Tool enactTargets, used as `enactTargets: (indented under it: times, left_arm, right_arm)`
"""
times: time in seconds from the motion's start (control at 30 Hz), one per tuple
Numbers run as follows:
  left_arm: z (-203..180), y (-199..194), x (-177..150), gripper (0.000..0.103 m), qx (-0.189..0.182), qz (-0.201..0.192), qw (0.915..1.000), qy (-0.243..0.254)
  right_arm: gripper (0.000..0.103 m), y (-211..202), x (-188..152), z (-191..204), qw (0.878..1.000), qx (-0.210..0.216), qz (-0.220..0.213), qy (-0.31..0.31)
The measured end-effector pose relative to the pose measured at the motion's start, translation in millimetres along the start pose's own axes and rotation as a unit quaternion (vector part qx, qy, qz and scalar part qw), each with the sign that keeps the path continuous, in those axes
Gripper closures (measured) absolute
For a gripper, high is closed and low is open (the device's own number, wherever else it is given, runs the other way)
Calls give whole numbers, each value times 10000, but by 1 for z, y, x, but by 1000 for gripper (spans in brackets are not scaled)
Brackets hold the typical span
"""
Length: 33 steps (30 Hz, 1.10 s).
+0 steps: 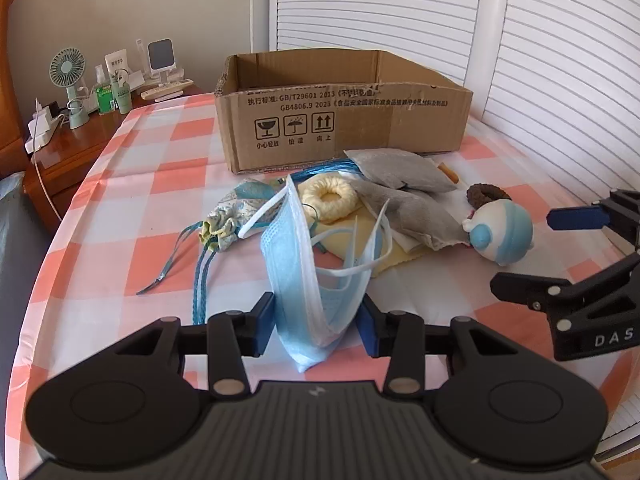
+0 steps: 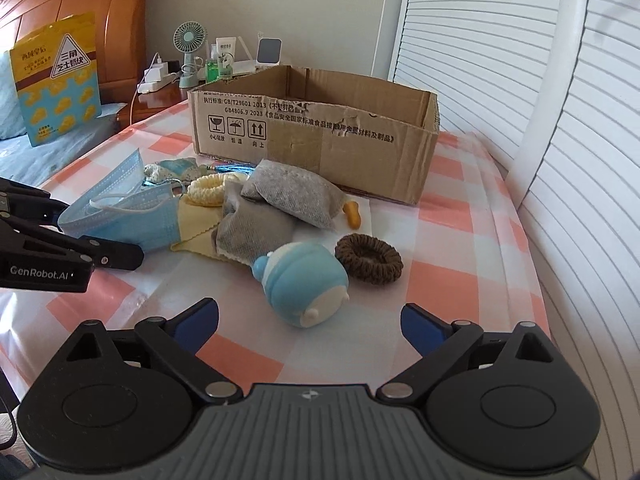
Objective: Organize soft objects
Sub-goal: 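Lift the blue mask with the left tool while the right tool grasps the light-blue plush toy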
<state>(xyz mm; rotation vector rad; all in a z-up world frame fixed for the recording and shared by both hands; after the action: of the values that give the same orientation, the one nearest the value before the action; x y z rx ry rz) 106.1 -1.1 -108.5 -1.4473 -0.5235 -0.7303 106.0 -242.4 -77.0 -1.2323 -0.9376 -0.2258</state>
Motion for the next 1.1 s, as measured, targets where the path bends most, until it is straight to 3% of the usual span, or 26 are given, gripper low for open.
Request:
enactTargets:
  times: [0.27,0.4,0.73,1.1]
  left_arm:
    - [2,2,1,61,-92,21,9999,-56]
    - [3,2,2,62,-130,23,9999,-68]
    - [8,-7,7,76,-252,-2,9997,24]
    - [11,-37,31,76,-523,-140,9972,520]
  right_arm:
    - [24,18,19,4,9997,43,-5,-254]
    - [43,23,21,6,9995,37,28,-314]
    - [44,12,20,8,9995,59,34,-310]
    - [44,-18,28,14,9990,183,-67,-398]
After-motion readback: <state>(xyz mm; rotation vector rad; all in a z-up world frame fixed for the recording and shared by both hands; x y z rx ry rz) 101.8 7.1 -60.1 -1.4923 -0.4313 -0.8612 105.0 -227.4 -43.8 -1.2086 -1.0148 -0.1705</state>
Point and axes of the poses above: each gripper's, at about its wrist camera, not at the fingertips, and y roughly the way its jaws point, z to its left, x to its top, the point moved 5 cm from there along y, roughly the way its jaws point, and after that the axes turned 9 degrees about x, right-handed, at the moved point
